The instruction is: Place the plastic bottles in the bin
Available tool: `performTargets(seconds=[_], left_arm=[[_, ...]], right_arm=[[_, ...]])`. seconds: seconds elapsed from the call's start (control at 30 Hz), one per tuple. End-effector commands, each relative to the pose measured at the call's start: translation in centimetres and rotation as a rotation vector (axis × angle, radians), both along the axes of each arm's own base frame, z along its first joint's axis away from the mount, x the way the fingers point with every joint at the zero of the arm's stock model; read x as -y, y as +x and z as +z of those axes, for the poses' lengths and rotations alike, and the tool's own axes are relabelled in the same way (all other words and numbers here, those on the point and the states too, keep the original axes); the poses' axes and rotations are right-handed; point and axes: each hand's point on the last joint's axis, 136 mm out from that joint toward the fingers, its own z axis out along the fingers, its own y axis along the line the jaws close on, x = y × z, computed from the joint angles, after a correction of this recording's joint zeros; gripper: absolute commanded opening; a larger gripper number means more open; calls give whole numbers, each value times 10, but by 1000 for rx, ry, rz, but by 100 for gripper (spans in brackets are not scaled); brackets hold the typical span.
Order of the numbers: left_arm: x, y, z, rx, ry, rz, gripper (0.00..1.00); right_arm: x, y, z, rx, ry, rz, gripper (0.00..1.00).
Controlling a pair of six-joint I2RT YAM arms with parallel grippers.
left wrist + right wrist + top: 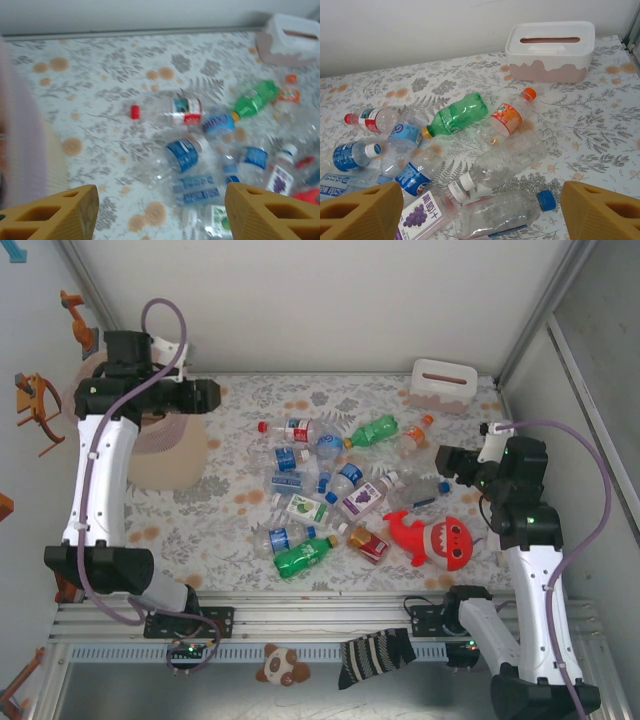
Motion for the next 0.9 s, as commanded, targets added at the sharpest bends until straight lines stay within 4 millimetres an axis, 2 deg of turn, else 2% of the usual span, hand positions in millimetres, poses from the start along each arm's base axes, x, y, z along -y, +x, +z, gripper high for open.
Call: performTargets(seconds=[0.0, 0.1, 0.23, 0.4, 0.57, 0.77, 0.87], left_arm=[[23, -36, -15, -31, 74, -123, 67], [45, -60, -30, -41, 120, -233, 67], [69, -92, -61, -86, 189, -354, 66], [87, -131, -103, -145, 295, -488, 67], [98, -164, -135, -176, 344, -629, 67], [104, -189, -173, -179, 425, -809, 68], [102, -192, -192, -170, 480, -852, 69]], right_arm=[[-6, -4, 1, -8, 10, 26, 81], [-6, -5, -1, -13, 8, 28, 81], [-6, -6, -4, -18, 9, 27, 81], [-7, -8, -8, -25, 7, 31, 81], [-7, -10, -11, -32, -1, 34, 81], [-7, -10, -14, -42, -3, 37, 81], [-7, -11, -15, -44, -7, 37, 81]])
